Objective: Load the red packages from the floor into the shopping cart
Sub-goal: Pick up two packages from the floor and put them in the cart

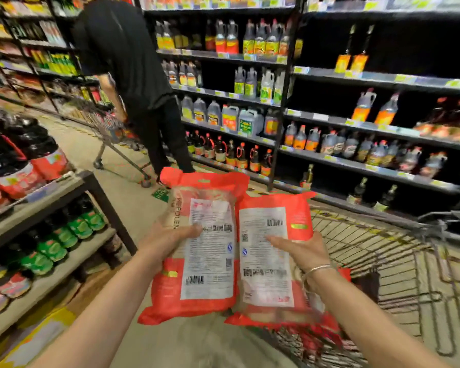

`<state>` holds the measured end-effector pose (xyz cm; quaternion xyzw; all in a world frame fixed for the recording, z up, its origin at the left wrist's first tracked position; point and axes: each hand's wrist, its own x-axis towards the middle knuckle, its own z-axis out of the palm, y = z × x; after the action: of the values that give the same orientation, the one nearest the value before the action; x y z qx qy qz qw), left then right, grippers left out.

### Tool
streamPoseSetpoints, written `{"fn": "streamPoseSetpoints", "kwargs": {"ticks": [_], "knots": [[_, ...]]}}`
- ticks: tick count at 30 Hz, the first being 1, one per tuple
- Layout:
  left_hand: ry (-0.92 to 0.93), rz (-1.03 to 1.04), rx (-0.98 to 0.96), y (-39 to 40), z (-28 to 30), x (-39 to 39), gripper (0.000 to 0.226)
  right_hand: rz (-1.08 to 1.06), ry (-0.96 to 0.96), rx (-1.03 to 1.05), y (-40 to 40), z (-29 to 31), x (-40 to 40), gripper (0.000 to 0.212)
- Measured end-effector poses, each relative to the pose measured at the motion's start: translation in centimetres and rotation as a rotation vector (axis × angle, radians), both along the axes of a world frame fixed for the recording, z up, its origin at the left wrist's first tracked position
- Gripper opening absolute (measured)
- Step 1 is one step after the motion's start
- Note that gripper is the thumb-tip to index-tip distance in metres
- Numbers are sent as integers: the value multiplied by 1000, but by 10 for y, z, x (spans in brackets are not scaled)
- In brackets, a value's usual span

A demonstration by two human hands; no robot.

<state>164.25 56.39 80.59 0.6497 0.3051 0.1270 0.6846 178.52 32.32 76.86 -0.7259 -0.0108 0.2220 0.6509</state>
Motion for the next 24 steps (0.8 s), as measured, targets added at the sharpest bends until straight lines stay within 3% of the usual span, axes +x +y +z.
{"fn": "streamPoseSetpoints", "kwargs": {"ticks": [3, 5, 8, 12, 16, 19, 22, 24], "knots": [[53, -105, -7, 35, -16, 53, 61, -108, 23, -4, 19, -13, 32, 56], [75, -160, -18, 58, -25, 90, 62, -147, 57, -25, 33, -24, 54, 49], [109, -237, -24, 88, -41, 145, 60, -227, 108, -72, 56, -44, 82, 69], [185, -345, -32, 111, -68, 202, 58, -410, 190, -165, 77, -69, 105, 60], [273, -437, -12, 116, -106, 238, 49, -449, 316, -280, 87, -105, 121, 91], [316, -480, 12, 118, -147, 261, 54, -485, 368, -412, 96, -136, 136, 79], [389, -518, 74, 116, -191, 278, 53, -505, 380, -586, 107, -174, 152, 104], [466, -510, 144, 117, -222, 288, 50, -497, 332, -630, 111, -200, 160, 99]]}}
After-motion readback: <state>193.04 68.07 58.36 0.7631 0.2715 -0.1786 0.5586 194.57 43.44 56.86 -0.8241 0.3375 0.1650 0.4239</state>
